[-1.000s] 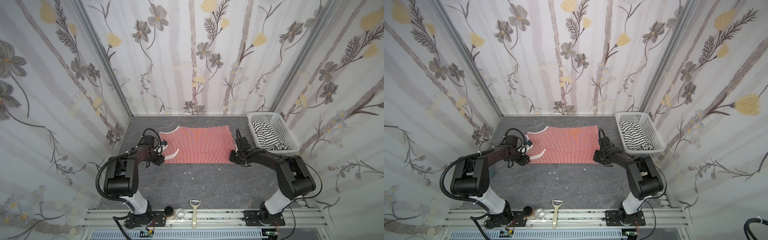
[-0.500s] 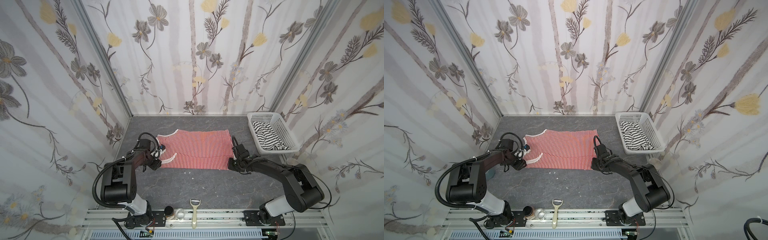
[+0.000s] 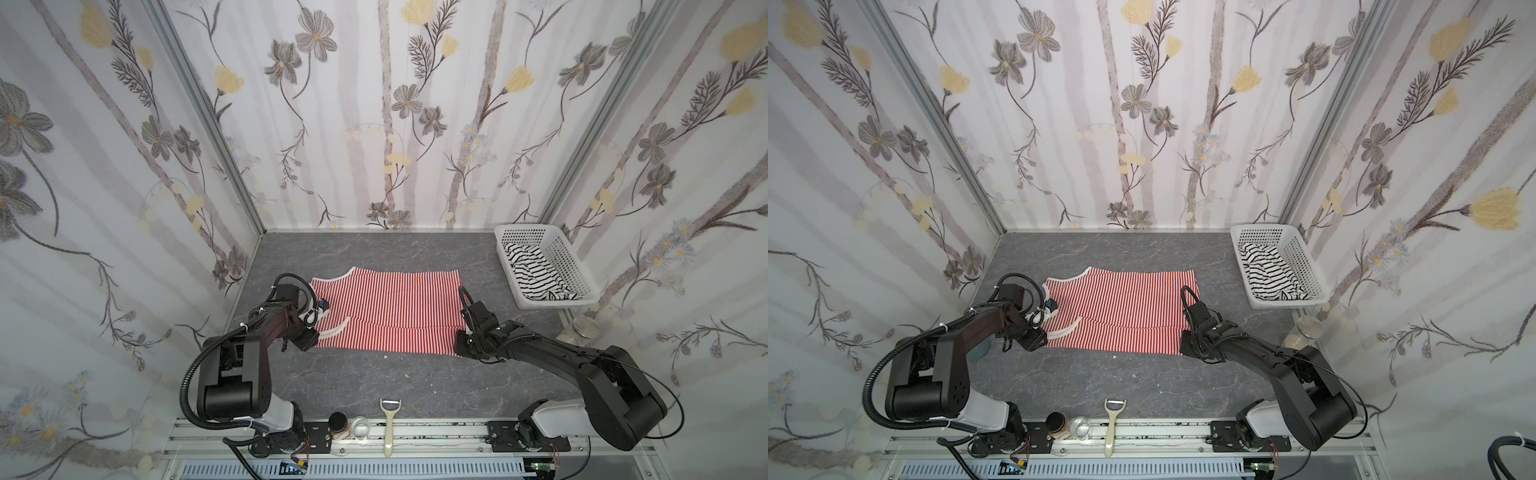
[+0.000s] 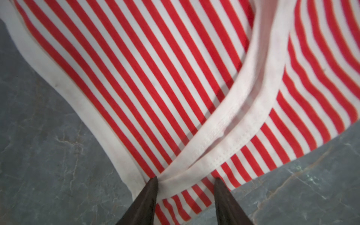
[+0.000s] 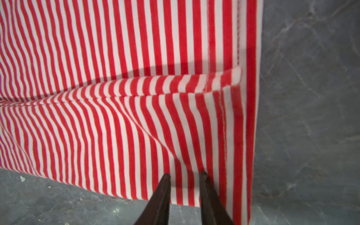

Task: Fold and stack the tank tops
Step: 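Drag the folded tank top toward the robot with both grippers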

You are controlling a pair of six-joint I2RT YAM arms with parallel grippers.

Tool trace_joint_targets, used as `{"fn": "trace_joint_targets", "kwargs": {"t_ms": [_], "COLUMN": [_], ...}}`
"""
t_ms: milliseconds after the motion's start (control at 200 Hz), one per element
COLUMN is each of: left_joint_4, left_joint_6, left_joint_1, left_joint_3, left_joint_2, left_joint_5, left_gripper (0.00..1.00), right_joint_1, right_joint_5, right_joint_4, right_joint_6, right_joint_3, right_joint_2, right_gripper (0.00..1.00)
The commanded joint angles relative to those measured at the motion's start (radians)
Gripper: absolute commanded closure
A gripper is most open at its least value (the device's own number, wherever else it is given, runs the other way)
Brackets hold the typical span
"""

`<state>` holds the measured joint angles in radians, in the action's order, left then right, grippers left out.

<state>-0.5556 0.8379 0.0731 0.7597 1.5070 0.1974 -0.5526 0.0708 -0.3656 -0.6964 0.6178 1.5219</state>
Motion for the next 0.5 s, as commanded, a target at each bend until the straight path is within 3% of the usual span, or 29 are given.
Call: {"fn": "trace_joint_targets", "kwargs": {"t_ms": [0,55,300,495], "left_joint_4": [-0.097,-0.101,-0.113,-0.104], "left_joint_6": [-0.004,-0.013,-0.070,-0.234], "left_joint_1": [0.005,0.007,0.005,-0.001], "left_joint_3": [0.015,0.032,0.160,0.401], "left_joint_2": [-0.004,-0.011,-0.048,0.084], "left_joint_5": [-0.014,-0.005,0.051,0.205], "left_gripper": [0.47,0.45,0.21,0.18], "right_joint_1": [-0.007,-0.003,0.014,0.101], "right_joint_5": [-0.010,-0.027,-0.059,-0.051], "right_joint_4": [-0.061,-0.074,-0.122,-0.113], "right_joint_6": [-0.026,-0.023,0.010,0.067], "right_joint_3": [0.023,0.044,0.174,0.299], "right_joint_2": [-0.024,-0.032,-0.049,0.010], "right_gripper": [0.70,0.68,0.62,0.62]}}
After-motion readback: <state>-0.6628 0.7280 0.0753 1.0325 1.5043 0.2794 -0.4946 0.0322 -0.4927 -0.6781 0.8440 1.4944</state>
